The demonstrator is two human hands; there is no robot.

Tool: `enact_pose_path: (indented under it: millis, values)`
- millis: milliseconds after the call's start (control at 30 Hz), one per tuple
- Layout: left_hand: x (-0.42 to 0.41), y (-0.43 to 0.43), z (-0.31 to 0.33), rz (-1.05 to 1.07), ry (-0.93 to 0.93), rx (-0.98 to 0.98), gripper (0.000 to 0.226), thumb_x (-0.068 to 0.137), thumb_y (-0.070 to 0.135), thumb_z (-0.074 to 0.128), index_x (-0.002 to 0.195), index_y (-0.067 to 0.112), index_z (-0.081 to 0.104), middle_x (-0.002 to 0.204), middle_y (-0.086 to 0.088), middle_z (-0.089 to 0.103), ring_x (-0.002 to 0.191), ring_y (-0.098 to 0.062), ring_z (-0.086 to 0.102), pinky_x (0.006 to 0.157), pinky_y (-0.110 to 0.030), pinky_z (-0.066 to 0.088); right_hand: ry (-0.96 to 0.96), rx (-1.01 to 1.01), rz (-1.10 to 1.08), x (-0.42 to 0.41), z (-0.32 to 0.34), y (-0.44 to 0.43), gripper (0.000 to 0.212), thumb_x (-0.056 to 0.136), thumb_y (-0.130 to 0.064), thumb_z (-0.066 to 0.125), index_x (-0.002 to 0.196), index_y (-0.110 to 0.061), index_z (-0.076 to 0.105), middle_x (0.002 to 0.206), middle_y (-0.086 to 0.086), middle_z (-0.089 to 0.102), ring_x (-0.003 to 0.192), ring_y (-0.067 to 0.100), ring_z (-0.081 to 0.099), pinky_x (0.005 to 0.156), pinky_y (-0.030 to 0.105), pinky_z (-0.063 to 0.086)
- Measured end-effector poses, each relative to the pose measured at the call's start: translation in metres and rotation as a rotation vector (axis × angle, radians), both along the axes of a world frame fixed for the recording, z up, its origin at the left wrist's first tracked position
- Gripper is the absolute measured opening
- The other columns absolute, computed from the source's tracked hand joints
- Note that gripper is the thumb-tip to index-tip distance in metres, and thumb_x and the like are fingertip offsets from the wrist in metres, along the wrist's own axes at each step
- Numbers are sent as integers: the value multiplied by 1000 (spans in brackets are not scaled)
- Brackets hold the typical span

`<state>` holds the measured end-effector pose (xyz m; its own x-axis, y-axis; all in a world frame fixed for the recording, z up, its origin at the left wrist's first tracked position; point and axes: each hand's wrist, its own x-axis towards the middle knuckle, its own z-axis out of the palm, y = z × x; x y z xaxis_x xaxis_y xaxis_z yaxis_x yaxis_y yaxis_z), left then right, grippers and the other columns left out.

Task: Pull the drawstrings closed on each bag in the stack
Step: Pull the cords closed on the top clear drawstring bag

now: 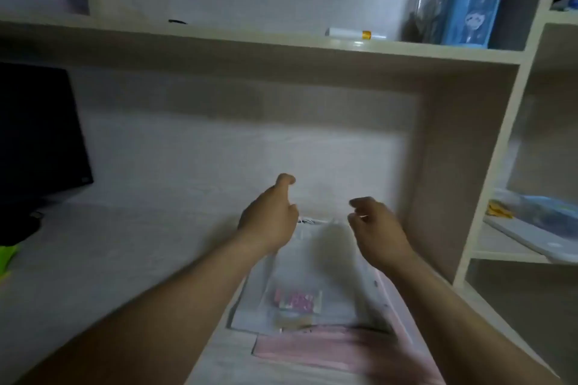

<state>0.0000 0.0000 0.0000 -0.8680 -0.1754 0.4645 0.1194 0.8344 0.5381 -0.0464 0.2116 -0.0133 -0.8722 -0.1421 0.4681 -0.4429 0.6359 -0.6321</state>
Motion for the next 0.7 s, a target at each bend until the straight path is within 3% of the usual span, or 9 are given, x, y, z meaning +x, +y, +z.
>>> enact_pose_path:
  millis: [67,133,200,300,400,467,533,633,700]
  values:
    - [-24,-3,-18,57,18,128,55,97,23,52,144,34,26,128,-7,56,102,-32,63,91,-48,53,-30,-95,-138,-25,-13,-3,17,99,-32,58,104,-18,65,99,2,64,94,25,63,82,32,45]
    - [-32,-4,-37,143,-57,166,42,97,29,54,132,25,33,132,-10,54,108,-36,62,92,-46,52,-146,-39,-207,-33,-23,-4,38,98,-45,54,73,-17,51,66,-3,54,72,27,55,63,32,37]
    - [-48,-6,-57,186,-199,143,31,96,40,52,115,18,41,128,-11,61,110,-37,63,90,-43,52,-197,33,-181,-37,-30,-9,55,98,-53,53,61,-13,45,51,-1,47,60,22,51,54,30,32]
    - [-64,-10,-78,129,-285,132,33,91,52,48,102,22,53,133,-10,65,116,-33,64,90,-37,52,-153,63,-83,-41,-33,-10,54,99,-45,60,65,-4,58,54,-2,49,52,13,44,49,27,31]
    - [-72,-14,-96,83,-175,282,40,92,44,60,69,16,42,130,-4,69,98,-29,70,65,-31,40,-208,-232,69,-46,-48,-10,43,98,-27,66,62,-8,55,55,-2,43,48,9,34,42,20,25]
    - [-71,-16,-100,39,-87,417,37,92,31,68,70,15,43,95,11,71,72,-20,63,60,-32,37,-298,-447,125,-47,-66,-9,38,100,-25,66,65,-16,52,55,0,37,46,13,32,40,22,25]
    - [-67,-17,-96,0,-7,469,23,93,20,69,81,20,50,66,11,55,53,-11,45,54,-30,35,-356,-494,146,-46,-75,-10,37,101,-29,65,69,-15,54,53,2,39,40,15,33,39,18,26]
    - [-59,-16,-88,-9,58,567,21,94,17,68,98,24,49,66,5,53,45,-4,43,49,-26,40,-351,-473,197,-48,-72,-11,31,98,-32,71,74,-15,59,53,-2,48,41,13,39,39,19,31]
    - [-54,-13,-87,-34,34,748,20,95,17,68,96,18,48,76,-2,58,47,-7,49,52,-26,45,-335,-373,239,-49,-62,-14,29,95,-26,74,70,-17,61,57,-5,56,48,12,47,46,23,38]
